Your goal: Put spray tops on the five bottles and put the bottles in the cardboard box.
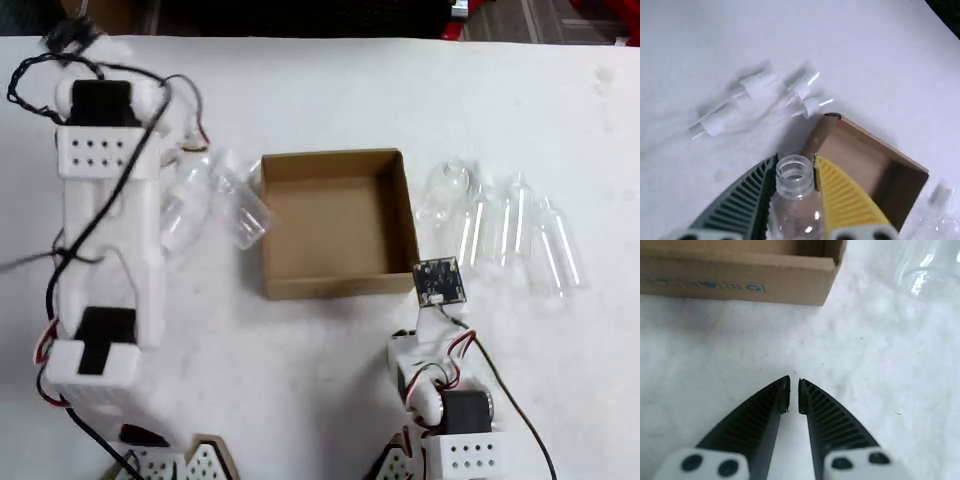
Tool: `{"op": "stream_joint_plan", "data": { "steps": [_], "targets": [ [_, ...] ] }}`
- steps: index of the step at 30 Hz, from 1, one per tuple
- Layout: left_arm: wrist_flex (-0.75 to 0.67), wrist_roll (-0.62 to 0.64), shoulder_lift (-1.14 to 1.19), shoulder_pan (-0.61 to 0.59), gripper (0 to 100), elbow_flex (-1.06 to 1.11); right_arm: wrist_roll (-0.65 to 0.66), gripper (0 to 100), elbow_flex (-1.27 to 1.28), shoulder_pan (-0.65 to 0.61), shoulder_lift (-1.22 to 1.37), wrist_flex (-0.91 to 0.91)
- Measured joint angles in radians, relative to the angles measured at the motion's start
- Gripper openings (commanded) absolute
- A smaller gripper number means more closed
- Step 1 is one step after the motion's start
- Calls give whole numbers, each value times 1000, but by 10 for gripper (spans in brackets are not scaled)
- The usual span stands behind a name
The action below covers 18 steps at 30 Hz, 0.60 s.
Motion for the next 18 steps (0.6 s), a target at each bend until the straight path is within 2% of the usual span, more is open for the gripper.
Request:
{"op": "stream_joint_plan", "data": {
  "steps": [5, 14, 18],
  "targets": [
    [43, -77, -126, 71, 36, -51, 0, 15, 0, 0, 0, 0],
    [43, -462, -356, 285, 22, -57, 0, 15, 0, 0, 0, 0],
    [43, -514, -428, 342, 22, -52, 0, 15, 0, 0, 0, 0]
  ]
}}
